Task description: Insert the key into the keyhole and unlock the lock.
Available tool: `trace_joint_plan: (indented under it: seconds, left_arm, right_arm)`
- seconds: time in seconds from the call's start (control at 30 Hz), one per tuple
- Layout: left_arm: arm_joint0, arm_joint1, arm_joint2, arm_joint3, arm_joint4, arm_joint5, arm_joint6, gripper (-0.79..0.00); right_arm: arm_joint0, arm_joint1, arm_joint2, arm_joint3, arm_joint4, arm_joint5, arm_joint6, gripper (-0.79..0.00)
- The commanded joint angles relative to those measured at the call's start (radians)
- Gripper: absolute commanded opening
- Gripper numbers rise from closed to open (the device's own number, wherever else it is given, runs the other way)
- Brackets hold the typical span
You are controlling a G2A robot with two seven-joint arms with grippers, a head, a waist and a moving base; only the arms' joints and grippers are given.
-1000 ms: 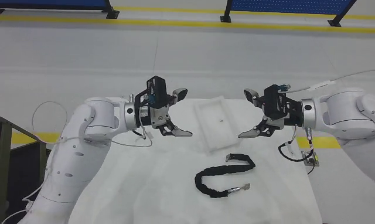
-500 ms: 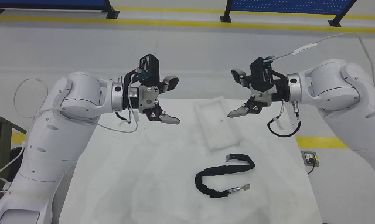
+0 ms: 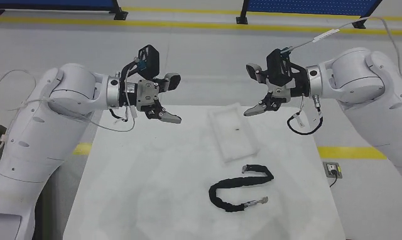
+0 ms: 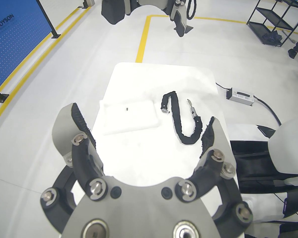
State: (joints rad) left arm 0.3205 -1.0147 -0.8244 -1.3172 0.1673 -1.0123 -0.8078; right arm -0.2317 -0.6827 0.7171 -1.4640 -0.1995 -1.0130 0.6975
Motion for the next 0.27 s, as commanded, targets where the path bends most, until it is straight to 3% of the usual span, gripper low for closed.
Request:
trace_joint_plan:
  seconds: [0.0,0.23]
  left_arm:
    - [-0.027,0.011,0.02,0.014,-0.019,0.0,0.0,0.0]
    - [-0.057,0.024,0.048,0.037,-0.075,0.0,0.0,-0.001]
  right_arm:
    - [0.01,-0.006,-0.007,0.002,-0.001,0.001,0.002,0.0]
    - [0.021,-0.011,-0.013,0.007,-0.009,0.001,0.001,-0.001]
